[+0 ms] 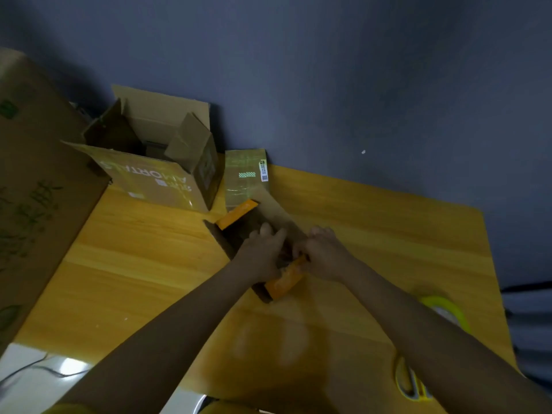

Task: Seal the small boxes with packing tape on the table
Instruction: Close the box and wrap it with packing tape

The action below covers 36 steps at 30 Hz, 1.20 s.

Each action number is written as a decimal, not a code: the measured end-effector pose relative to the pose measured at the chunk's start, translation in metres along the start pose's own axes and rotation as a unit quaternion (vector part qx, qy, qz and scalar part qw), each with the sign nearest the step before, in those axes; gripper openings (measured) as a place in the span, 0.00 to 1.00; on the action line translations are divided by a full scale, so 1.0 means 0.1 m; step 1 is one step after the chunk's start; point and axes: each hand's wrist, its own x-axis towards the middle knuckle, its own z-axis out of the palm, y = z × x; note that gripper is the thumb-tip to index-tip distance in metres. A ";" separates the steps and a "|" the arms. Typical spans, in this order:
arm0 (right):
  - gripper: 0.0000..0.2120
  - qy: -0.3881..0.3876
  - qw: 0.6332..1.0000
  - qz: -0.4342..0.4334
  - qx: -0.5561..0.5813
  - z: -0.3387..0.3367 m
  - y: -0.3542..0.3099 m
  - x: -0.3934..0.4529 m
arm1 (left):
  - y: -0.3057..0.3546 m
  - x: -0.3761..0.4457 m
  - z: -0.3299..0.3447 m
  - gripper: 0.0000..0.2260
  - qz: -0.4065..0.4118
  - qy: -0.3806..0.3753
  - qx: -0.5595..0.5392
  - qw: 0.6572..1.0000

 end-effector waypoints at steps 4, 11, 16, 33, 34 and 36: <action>0.11 0.065 0.992 0.076 0.081 0.30 -0.17 -0.22 | -0.16 -0.17 0.14 0.41 0.001 0.062 -0.026 0.998; 0.13 0.177 0.966 0.137 0.129 0.53 -0.52 -0.30 | -0.38 -0.44 0.36 0.39 -0.033 0.143 -0.039 0.988; 0.13 0.184 0.960 0.152 0.149 0.58 -0.56 -0.30 | -0.50 -0.48 0.49 0.34 -0.072 0.167 -0.127 0.975; 0.10 0.313 0.935 0.127 0.109 0.81 -0.53 -0.29 | -0.43 -0.45 0.74 0.31 0.023 0.304 -0.162 0.939; 0.11 0.316 0.932 0.133 0.120 0.82 -0.52 -0.30 | -0.43 -0.46 0.76 0.30 0.036 0.308 -0.150 0.939; 0.14 0.322 0.920 0.153 0.164 0.82 -0.53 -0.31 | -0.42 -0.48 0.79 0.28 0.040 0.309 -0.144 0.939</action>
